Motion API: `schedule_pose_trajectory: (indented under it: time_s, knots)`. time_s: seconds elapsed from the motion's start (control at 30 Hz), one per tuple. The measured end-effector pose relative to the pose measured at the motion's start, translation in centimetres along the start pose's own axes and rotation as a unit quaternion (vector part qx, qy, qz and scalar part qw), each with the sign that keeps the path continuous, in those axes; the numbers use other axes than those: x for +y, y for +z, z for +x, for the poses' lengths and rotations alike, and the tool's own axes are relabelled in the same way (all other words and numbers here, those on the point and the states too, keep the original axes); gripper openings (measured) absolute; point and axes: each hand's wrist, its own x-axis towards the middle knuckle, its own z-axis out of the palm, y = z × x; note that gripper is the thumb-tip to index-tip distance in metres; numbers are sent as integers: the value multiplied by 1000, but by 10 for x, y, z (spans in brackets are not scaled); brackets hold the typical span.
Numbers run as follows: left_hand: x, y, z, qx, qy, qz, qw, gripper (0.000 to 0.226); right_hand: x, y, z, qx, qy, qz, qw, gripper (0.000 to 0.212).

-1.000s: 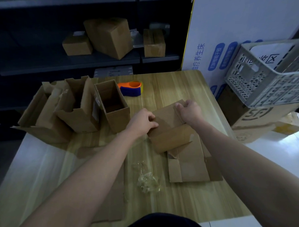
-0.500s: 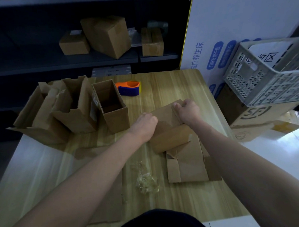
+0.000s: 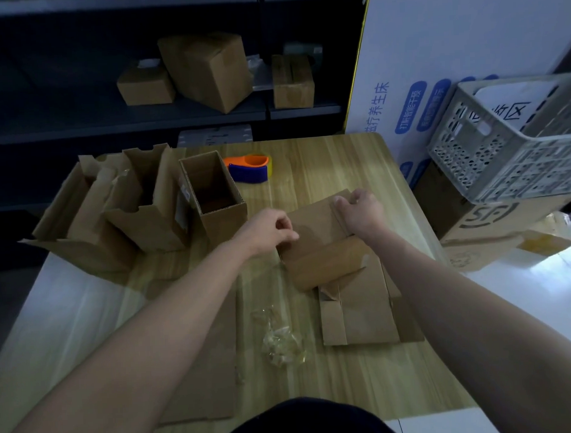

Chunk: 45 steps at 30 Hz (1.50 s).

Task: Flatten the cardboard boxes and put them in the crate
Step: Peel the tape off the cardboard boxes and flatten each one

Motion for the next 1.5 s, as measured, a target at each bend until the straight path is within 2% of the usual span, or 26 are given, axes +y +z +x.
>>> schedule_pose_trajectory:
  time_s: [0.1,0.27,0.43,0.57,0.7,0.9,1.0,1.1,1.3,1.4,1.5]
  knots:
    - [-2,-1,-1,-2,8,15,1000,15,-2,0,0,-6,-5,-8,1000,55]
    - [1,2,0,23,29,49,998,6,0,-1,1,-2,-2,-10,1000,55]
    - [8,13,-4,54,64,148,985,8,-3,-2,1,-6,-3,-18,1000,52]
    - [18,21,-5,78,53,198,976,14,-4,-1,0,-4,-4,-19,1000,53]
    - [23,20,-1,55,42,211,975,9,-3,-1,-1,-2,-4,-19,1000,52]
    - [10,19,0,66,34,142,987,5,-4,-1,-3,1,-6,-15,1000,61]
    - [-2,19,1,68,2,44,997,2,-3,-2,-4,-2,-8,-19,1000,59]
    - [-8,13,1,32,-4,-49,998,9,-1,-3,-4,-5,-7,-24,1000,53]
    - [-5,11,3,24,11,13,1000,9,-3,-1,-4,3,-17,-28,999,50]
    - [-8,16,2,51,5,14,999,11,-2,-2,-3,5,-13,-23,1000,53]
    - [-18,15,-1,110,-20,-123,986,11,1,-4,0,2,-8,-22,1000,59]
